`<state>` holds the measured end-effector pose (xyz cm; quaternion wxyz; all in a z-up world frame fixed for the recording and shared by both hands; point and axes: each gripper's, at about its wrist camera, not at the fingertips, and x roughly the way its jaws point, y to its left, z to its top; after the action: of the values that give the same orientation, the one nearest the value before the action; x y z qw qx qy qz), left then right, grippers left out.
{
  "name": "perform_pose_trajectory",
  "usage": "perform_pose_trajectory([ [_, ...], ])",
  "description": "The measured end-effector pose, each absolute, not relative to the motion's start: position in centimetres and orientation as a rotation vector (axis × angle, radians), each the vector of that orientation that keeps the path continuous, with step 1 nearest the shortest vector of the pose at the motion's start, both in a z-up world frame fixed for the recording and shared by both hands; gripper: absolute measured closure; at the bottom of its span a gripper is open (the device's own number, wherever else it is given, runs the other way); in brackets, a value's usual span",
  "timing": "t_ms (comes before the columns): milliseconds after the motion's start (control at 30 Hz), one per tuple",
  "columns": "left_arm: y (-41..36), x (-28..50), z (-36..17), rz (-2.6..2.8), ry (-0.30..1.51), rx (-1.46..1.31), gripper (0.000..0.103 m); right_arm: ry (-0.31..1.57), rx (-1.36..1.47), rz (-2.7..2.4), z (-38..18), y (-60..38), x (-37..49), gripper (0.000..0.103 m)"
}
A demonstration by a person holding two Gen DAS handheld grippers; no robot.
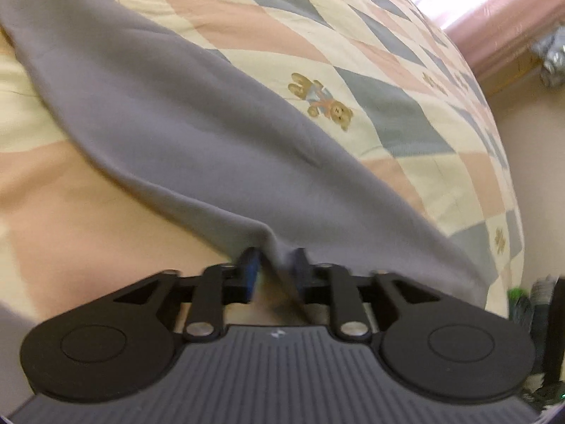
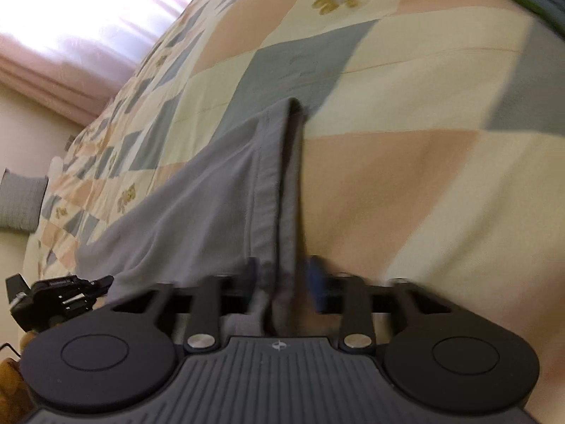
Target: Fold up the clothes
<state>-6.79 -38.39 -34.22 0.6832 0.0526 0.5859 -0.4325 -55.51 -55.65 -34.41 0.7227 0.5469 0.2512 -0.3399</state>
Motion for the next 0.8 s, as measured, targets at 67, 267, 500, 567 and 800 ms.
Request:
perform_pose_trajectory([
  [67,-36.3,-7.2,-33.4,-0.956,1.3,0.141,0.069,0.54,1.256,-0.752,-33.9,-53.6,-57.5,0.047],
  [267,-27.9,-7.6,-32.8,-0.845,1.397,0.047,0.068,0.506,1.46,-0.734,-34.5,-45.5,-61.5,0.044],
  [500,-20.4,-7.9,-33.3,-0.723,1.49,-0.052,0.068,0.27,1.665,-0.762,-38.7,-42.0,-60.3,0.057],
  [567,-18.8,-7.9,-33.0,-0.694,1.489,-0.058,0.068,0.253,1.681,-0.797,-38.9,-42.1,-59.5,0.093],
  [800,-14.5,-7.6,-32.6,-0.657,1.461,-0.043,0.067,0.359,1.54,-0.909,-31.7,-41.0,-61.4,0.099],
])
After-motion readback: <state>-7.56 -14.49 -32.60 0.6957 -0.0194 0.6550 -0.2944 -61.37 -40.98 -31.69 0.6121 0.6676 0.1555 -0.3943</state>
